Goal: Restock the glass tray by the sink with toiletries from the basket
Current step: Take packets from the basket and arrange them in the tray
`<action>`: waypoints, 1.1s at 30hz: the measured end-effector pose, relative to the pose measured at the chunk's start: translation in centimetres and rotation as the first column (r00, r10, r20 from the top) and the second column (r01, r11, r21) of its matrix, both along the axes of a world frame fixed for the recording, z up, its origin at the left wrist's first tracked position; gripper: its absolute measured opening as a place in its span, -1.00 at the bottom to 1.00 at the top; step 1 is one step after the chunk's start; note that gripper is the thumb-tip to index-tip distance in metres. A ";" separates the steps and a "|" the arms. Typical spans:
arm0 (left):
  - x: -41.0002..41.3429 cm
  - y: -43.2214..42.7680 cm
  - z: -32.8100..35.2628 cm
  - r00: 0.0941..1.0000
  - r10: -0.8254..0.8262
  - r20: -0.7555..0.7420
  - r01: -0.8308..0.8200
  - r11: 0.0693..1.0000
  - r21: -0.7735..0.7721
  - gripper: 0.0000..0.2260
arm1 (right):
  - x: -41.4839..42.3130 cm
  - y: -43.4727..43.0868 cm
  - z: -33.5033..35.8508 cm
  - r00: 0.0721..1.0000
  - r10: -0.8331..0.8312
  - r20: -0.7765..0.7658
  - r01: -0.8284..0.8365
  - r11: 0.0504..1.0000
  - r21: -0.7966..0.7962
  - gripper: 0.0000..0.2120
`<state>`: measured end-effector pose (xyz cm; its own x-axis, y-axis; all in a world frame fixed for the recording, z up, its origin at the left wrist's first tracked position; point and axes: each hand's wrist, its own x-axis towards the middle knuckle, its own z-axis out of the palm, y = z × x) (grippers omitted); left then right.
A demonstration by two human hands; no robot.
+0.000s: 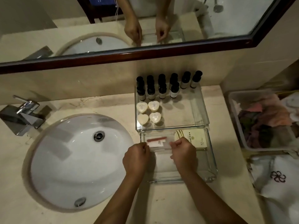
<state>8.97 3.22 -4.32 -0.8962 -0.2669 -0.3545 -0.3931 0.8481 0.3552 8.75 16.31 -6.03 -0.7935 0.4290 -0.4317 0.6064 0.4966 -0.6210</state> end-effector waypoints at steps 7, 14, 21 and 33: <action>0.7 0.8 0.1 0.963 -0.270 0.017 0.270 0.957 -0.106 -0.74 | 0.5 0.4 -0.1 0.996 0.086 -0.004 -0.086 0.995 0.056 -0.87; -0.2 0.8 -1.2 0.901 -0.414 0.130 0.432 0.884 -0.178 -0.61 | 1.0 1.2 0.2 0.984 0.178 0.000 -0.178 0.983 0.038 -0.89; -0.5 0.5 -1.5 0.900 -0.414 0.140 0.432 0.889 -0.152 -0.63 | 1.5 0.8 -0.8 0.784 0.606 0.135 -0.621 0.769 0.152 -0.57; 0.7 0.7 -1.1 0.896 -0.426 0.125 0.444 0.862 -0.244 -0.55 | 1.7 1.7 -2.0 0.696 0.710 0.110 -0.718 0.684 0.130 -0.55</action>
<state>9.65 3.91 -5.46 -0.9200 0.0541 -0.3882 0.0226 0.9961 0.0854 10.46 18.05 -7.99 -0.8674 -0.1965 -0.4572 0.0552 0.8751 -0.4808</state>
